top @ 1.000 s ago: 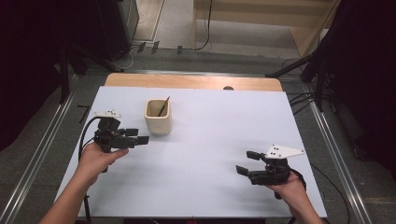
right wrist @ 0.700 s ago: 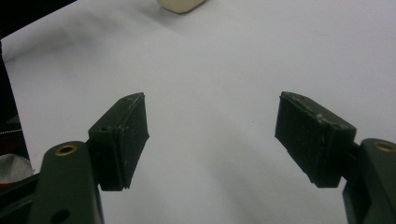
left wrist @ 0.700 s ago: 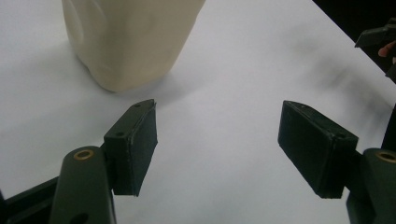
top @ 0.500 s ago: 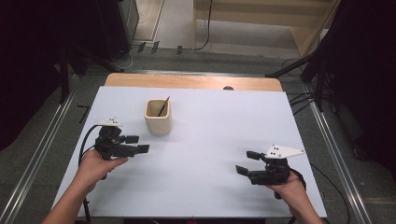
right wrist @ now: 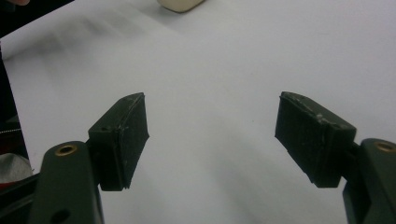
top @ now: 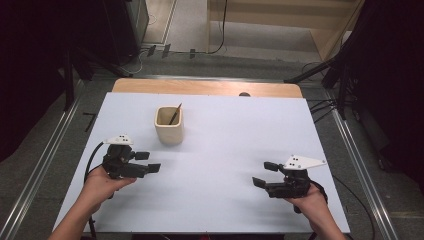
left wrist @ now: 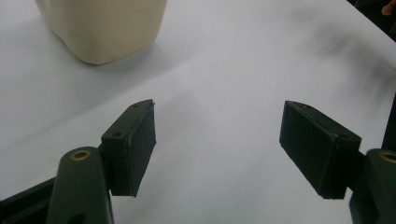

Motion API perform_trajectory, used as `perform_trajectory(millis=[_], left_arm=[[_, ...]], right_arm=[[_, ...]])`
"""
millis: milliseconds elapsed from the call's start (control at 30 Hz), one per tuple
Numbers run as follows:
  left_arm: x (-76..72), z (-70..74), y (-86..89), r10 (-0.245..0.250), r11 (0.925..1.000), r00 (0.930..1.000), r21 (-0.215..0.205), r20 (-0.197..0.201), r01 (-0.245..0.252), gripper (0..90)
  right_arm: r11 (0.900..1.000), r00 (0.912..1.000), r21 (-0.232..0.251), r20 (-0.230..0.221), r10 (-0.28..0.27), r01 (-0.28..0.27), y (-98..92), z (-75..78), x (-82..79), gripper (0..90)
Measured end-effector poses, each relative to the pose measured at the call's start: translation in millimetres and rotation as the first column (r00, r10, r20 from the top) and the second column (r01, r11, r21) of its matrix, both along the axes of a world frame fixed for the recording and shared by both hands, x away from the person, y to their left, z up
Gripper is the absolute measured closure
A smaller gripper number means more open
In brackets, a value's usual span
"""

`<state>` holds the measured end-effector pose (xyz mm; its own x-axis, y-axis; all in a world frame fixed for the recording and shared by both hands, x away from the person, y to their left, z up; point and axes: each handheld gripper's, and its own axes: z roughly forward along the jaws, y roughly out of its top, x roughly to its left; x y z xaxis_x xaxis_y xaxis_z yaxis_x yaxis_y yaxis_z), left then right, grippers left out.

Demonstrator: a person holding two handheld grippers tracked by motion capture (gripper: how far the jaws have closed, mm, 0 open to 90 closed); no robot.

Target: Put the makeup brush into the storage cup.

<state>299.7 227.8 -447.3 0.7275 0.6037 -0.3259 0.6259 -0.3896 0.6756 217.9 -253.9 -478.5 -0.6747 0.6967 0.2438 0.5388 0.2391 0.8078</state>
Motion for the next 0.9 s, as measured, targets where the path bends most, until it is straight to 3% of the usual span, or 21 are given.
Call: perform_trajectory(millis=[433,900], left_arm=[[-12.3,-5.0,-0.2,-0.036,0.9987,0.9983,0.036,0.046,0.035,26.8],[-23.4,-12.4,-2.2,-0.094,0.9933,0.9897,0.076,0.107,0.087,25.5]], right_arm=[[1.000,1.0000,0.002,0.000,0.002,-0.002,0.1,-0.3,0.4,26.4],[1.000,1.0000,0.005,-0.003,0.000,0.001,-0.4,-0.4,0.7,26.4]])
